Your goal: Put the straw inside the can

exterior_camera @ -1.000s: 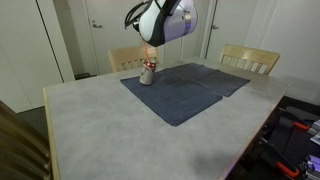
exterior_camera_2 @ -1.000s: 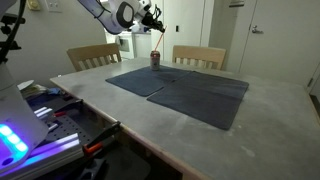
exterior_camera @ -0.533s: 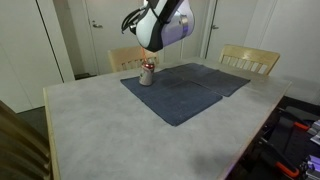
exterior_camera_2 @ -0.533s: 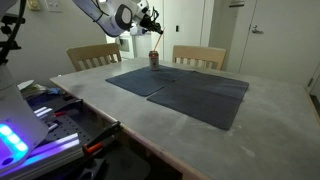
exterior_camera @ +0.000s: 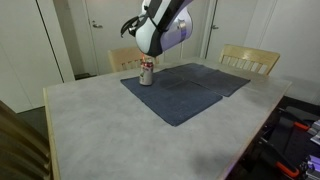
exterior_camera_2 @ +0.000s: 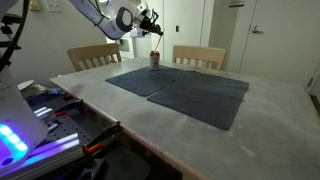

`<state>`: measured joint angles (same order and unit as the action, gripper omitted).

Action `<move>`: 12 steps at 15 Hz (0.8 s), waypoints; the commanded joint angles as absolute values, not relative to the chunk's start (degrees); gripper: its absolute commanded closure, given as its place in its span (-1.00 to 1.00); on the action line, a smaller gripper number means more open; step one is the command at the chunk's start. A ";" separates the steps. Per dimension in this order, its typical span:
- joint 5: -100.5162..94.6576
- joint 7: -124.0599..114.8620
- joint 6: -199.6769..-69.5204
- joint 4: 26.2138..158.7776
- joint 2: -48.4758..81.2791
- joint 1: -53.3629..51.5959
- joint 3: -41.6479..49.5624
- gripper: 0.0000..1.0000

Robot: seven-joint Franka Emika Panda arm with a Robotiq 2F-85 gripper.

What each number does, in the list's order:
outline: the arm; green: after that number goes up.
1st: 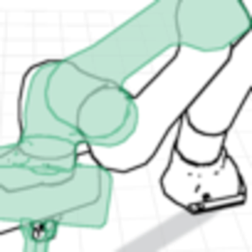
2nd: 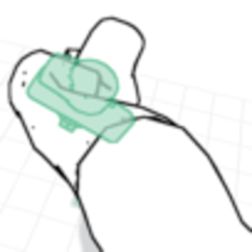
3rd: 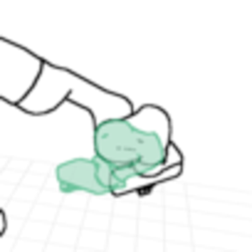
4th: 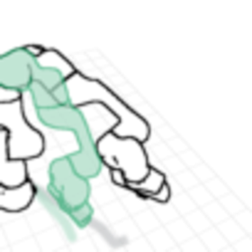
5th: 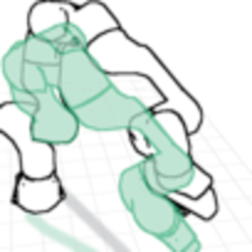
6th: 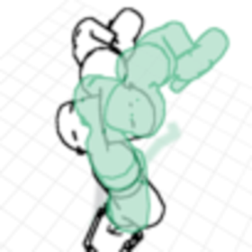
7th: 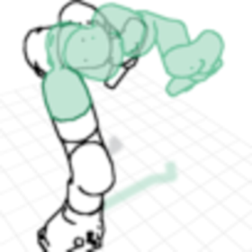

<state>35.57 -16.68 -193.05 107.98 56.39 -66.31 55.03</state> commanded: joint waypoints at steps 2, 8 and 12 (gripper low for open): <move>36.12 -17.20 -191.75 106.10 58.25 -67.05 56.27 0.96; 36.15 -16.98 -190.08 106.61 58.25 -68.65 57.32 0.19; 35.99 -17.04 -188.58 106.65 58.50 -69.44 58.20 -0.38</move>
